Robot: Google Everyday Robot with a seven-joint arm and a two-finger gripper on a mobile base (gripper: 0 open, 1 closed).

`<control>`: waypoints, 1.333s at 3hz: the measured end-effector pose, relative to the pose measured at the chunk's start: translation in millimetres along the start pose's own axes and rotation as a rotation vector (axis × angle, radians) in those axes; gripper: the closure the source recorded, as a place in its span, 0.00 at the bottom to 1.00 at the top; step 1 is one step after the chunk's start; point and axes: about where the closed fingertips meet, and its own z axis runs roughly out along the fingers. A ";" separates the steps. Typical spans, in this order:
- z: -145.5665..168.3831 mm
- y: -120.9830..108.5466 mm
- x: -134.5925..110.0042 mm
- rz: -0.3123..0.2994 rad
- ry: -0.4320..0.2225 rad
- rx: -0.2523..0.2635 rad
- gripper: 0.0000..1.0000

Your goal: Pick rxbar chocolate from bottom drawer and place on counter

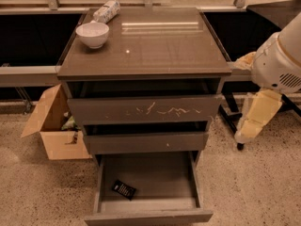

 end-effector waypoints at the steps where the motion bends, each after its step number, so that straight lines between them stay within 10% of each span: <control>1: 58.4 9.1 -14.5 0.010 -0.176 -0.081 0.00; 2: 190.4 36.4 -64.6 0.011 -0.291 -0.270 0.00; 3: 325.1 31.1 -105.5 -0.108 -0.276 -0.321 0.00; 4: 426.6 -47.0 -135.7 -0.214 -0.279 -0.185 0.00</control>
Offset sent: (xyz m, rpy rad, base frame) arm 0.5085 0.3956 -0.7340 0.6220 0.0486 0.1356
